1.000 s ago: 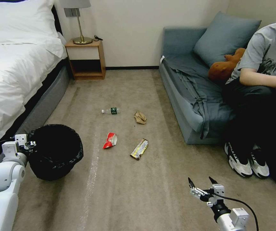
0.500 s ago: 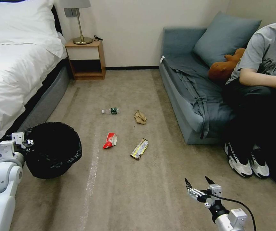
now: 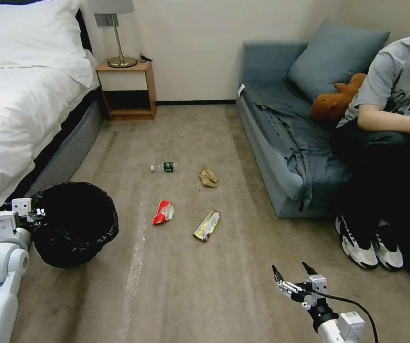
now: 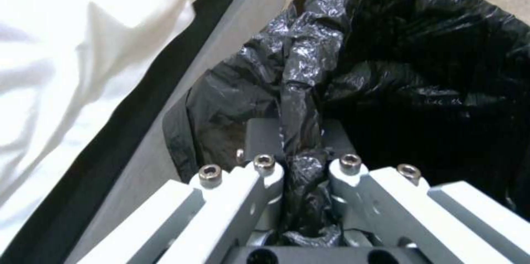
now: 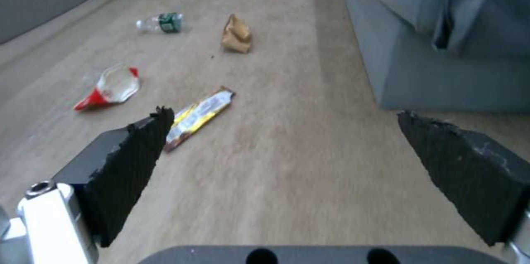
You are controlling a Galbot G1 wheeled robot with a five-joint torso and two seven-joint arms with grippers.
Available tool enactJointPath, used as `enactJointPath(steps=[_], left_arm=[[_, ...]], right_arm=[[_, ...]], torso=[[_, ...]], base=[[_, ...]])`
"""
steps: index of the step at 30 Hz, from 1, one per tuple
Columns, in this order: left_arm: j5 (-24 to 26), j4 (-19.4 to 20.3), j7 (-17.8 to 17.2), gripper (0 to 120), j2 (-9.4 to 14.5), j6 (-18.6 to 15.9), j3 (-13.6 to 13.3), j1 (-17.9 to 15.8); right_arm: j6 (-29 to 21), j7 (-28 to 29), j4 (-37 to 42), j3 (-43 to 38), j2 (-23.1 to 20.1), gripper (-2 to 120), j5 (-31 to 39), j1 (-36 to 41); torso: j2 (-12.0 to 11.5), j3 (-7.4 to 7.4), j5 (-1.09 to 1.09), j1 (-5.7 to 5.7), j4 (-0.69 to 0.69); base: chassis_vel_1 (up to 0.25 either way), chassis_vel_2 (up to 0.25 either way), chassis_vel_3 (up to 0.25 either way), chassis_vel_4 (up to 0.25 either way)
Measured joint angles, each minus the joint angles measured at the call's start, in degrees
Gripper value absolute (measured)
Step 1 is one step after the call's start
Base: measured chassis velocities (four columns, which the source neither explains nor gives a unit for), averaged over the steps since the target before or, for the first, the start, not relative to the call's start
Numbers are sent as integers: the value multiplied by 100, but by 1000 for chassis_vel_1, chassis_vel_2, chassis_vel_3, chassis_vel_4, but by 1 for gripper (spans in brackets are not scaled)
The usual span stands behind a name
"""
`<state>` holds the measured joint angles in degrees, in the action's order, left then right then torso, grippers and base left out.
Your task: Pick up the trash bin, then pick up the garbage on the floor and place it into the trash bin.
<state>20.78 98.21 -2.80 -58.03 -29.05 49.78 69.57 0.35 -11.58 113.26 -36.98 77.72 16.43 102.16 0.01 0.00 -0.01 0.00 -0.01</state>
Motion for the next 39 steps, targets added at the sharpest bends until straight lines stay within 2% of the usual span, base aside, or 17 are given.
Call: enactJointPath(steps=[27,32,39], left_arm=[[98,-72,40,4,43,133,77,42],[143,-110,57,4,85,148,80,12],[261,-146,70,4,188,152,81,-54]], right_arm=[[179,8,-43,69,69,100,-292,80],[209,7,-58,130,77,100,-364,78],[60,11,-75,215,70,100,-390,-8]], torso=[[-1,-1,1,0,1],[-1,-1,0,1,0],[0,0,0,0,1]], base=[[-235,235,229,-231],[-136,153,122,-148],[-18,12,18,-23]])
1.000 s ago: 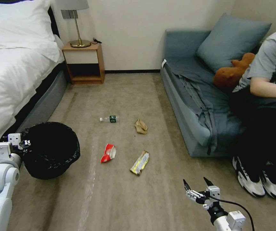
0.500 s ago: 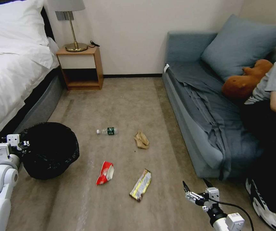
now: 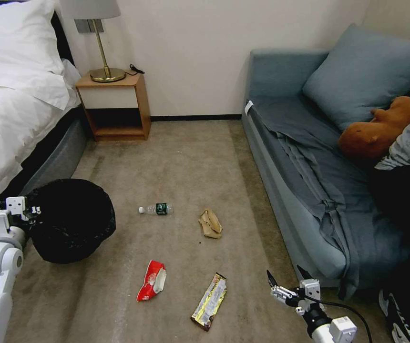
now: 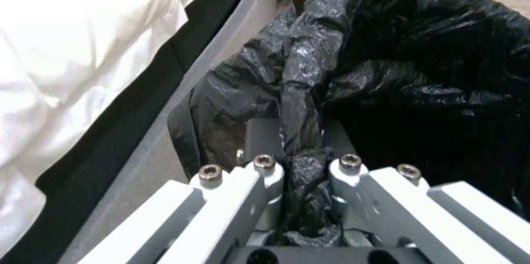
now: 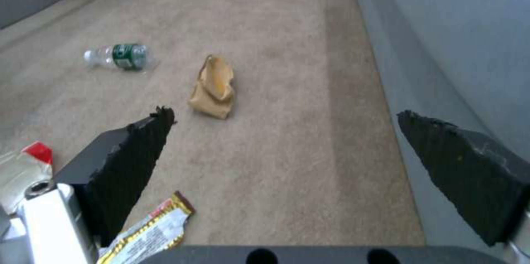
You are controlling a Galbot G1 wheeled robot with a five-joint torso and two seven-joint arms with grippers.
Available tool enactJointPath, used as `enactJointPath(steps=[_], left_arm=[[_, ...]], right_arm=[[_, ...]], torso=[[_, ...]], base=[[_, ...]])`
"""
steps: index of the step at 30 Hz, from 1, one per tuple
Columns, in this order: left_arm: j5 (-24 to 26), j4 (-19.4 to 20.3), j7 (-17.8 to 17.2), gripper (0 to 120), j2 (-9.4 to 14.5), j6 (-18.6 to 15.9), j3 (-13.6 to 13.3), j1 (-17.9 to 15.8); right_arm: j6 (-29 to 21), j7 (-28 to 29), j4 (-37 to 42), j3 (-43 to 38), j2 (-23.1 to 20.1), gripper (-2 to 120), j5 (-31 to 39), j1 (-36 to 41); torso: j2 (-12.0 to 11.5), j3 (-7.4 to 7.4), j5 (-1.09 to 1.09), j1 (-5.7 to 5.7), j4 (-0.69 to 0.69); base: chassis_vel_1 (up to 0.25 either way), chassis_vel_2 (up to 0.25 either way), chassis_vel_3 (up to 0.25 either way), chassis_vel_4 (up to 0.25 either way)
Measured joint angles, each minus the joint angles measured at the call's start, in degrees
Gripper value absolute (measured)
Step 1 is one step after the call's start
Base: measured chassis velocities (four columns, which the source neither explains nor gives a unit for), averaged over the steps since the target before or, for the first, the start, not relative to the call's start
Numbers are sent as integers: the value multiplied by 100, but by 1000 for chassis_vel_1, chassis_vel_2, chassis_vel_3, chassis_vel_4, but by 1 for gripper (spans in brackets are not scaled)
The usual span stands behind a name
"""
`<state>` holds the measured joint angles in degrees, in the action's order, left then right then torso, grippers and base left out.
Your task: Pick up the trash bin, then pick up the garbage on the floor and place it into the trash bin.
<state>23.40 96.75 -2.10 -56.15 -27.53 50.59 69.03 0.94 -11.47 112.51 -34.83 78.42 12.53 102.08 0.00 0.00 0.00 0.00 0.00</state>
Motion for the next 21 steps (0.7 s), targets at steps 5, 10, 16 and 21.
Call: enactJointPath(steps=[5,10,16,21], left_arm=[[50,1,31,4,38,53,1,-7],[66,61,200,4,41,261,21,51],[60,186,318,4,27,404,111,189],[33,232,358,4,-39,465,158,265]], right_arm=[[-185,8,-83,127,-26,100,2,-214],[-328,15,-296,340,-49,100,-58,-515],[-482,10,-593,628,-83,100,-70,-988],[-492,10,-821,830,-138,100,-49,-1243]], torso=[[0,0,0,0,1],[0,0,0,0,-1],[0,0,1,0,1],[0,0,0,0,0]], base=[[0,0,0,0],[0,0,0,0],[0,0,0,0],[0,0,0,0]])
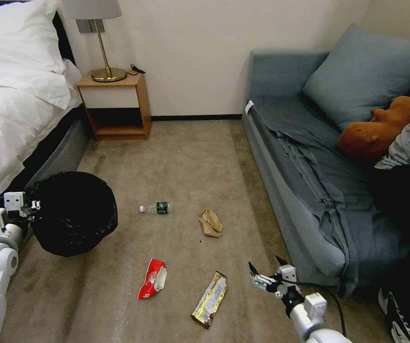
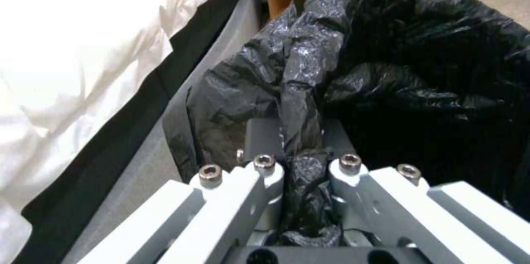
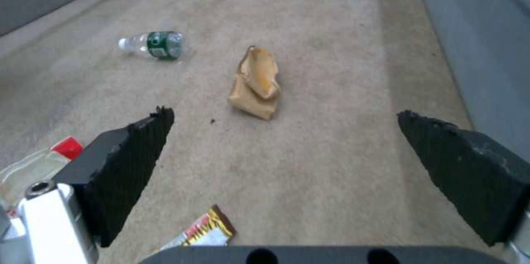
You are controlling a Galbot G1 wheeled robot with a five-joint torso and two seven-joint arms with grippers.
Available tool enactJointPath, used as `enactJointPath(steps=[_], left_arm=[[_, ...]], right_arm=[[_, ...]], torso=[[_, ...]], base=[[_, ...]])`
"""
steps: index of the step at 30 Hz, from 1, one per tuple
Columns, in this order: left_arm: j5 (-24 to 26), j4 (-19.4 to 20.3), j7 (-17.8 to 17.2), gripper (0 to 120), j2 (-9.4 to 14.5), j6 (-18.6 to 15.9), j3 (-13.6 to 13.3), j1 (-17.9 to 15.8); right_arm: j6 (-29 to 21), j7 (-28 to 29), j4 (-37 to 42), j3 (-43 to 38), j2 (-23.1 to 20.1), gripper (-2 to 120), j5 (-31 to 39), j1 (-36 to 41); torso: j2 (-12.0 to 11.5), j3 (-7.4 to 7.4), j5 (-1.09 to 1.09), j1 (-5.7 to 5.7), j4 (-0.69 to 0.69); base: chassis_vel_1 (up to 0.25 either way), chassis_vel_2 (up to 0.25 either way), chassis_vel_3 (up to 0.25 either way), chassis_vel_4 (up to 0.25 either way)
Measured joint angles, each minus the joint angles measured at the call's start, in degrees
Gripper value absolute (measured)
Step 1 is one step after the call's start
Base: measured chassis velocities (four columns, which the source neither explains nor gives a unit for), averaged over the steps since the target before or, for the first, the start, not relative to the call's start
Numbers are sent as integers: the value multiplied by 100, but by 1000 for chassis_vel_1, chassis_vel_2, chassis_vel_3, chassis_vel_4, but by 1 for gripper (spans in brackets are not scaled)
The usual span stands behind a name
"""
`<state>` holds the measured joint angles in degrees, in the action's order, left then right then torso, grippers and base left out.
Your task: Pick up the trash bin, then pick up the garbage on the floor and place it into the trash bin.
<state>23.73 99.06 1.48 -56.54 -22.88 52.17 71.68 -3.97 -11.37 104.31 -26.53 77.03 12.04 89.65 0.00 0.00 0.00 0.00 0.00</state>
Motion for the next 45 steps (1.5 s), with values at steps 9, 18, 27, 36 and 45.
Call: enactJointPath(steps=[9,18,27,36,45], left_arm=[[-231,146,61,4,-245,55,65,150],[-492,602,58,4,-480,-97,157,275],[-740,808,29,4,-699,-174,193,370],[-920,929,45,4,-899,-153,236,483],[-963,954,61,4,-963,-120,293,515]], right_arm=[[22,-24,-540,464,-256,100,163,-587],[-357,-596,-1262,1230,-1286,100,328,-1401],[-419,-1262,-2345,2241,-1856,100,566,-2739],[-270,-1690,-3300,3249,-1636,100,434,-3516],[-28,-1891,-3774,3802,-1435,100,-21,-3647]], torso=[[0,0,1,0,0],[0,0,2,0,0],[0,-1,1,0,1],[-1,0,1,0,1],[0,-1,0,0,0]], base=[[0,0,0,0],[0,0,0,0],[0,0,0,0],[0,0,0,0],[0,0,0,0]])
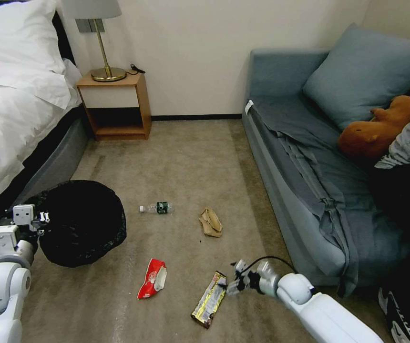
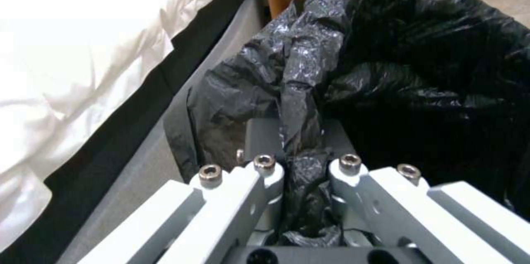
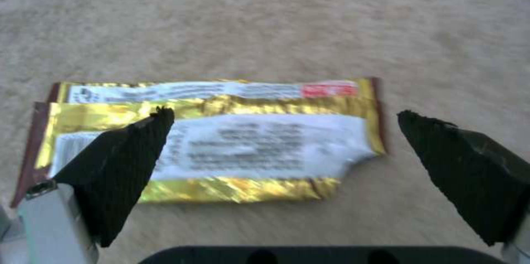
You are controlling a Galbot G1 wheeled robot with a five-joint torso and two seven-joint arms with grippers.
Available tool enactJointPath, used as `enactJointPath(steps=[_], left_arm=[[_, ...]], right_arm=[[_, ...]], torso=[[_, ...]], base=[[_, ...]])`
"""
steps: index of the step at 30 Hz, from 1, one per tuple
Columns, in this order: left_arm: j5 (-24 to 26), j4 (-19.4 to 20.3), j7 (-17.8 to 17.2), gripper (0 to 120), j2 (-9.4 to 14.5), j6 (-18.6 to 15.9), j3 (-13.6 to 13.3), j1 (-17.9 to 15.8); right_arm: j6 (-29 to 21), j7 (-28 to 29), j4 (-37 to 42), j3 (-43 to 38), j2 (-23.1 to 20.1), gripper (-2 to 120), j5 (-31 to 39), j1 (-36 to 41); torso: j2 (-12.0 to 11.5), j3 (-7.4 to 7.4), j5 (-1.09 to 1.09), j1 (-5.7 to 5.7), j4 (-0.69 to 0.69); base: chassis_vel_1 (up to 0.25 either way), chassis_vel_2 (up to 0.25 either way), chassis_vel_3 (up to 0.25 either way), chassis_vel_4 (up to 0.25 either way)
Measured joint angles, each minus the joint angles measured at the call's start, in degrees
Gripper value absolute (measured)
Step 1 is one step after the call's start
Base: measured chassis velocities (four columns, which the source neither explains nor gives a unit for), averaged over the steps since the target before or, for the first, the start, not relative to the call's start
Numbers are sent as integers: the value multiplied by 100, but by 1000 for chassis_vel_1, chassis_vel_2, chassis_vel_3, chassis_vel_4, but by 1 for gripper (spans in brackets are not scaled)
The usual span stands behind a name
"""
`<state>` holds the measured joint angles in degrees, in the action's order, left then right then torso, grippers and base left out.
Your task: Pick up the trash bin, then pick up the garbage on the floor and place it into the trash bin.
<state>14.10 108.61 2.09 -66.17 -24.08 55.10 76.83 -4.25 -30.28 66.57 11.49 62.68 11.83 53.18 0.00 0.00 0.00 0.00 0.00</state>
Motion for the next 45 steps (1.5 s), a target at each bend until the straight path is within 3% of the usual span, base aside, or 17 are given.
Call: enactJointPath(steps=[15,32,42,45], left_arm=[[-54,98,34,4,-60,52,48,97],[-70,144,54,4,-120,93,70,168],[-72,98,55,4,-101,102,44,119],[-72,71,55,4,-95,112,39,100]], right_arm=[[529,6,-780,173,543,100,-423,-166],[768,-35,-854,85,370,100,-635,-105],[956,-210,-1121,-28,577,100,-815,-112],[1000,-277,-1181,-48,622,92,-821,-122]], torso=[[0,0,0,0,0],[0,0,0,0,0],[0,1,-1,0,0],[0,1,-2,0,-1]], base=[[0,0,0,0],[0,0,0,0],[0,0,0,0],[0,0,0,0]])
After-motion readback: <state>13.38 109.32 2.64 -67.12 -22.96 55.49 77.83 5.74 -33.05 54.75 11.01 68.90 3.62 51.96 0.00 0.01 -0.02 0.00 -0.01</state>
